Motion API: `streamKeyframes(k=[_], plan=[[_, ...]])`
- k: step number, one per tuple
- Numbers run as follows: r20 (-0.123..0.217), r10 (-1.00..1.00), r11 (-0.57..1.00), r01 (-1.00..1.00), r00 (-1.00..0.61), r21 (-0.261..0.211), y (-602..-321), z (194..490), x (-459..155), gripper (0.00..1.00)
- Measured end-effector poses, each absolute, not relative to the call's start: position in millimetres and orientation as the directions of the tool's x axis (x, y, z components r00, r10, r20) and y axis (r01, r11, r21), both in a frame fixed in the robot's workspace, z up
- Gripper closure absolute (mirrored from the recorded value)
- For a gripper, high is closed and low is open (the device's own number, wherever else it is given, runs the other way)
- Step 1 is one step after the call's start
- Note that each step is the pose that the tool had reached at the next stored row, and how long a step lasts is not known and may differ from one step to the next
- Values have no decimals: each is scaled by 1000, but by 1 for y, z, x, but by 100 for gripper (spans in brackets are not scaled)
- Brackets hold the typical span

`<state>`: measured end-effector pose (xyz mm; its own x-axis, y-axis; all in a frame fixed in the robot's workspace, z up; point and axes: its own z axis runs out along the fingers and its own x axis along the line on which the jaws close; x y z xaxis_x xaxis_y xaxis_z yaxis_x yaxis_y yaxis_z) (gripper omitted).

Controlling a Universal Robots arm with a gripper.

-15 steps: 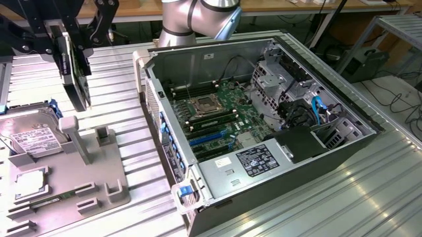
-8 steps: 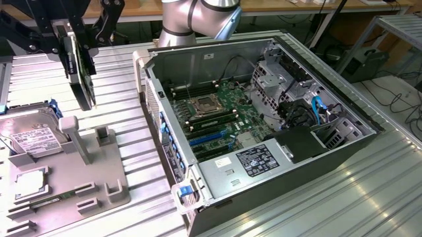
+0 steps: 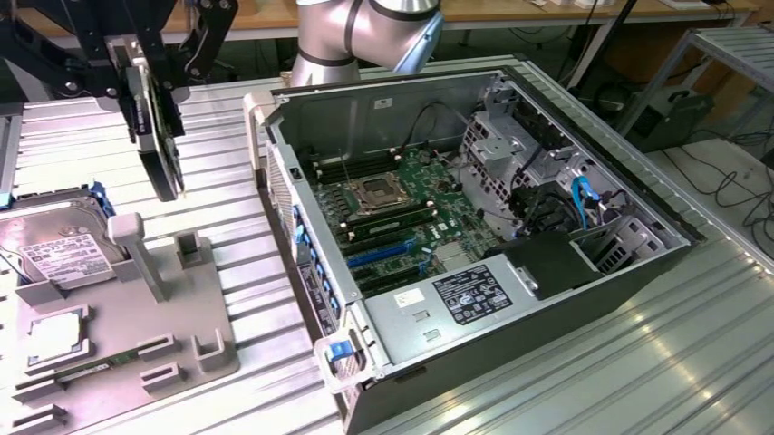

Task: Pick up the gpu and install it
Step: 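Pick up the gpu and move the gpu toward the slot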

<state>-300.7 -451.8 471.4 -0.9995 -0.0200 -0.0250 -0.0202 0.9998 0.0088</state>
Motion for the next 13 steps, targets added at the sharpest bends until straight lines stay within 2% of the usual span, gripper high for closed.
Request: streamKeyframes(k=[13], plan=[[-25, -20, 1000, -20, -999, 9, -452, 471, -291, 72]])
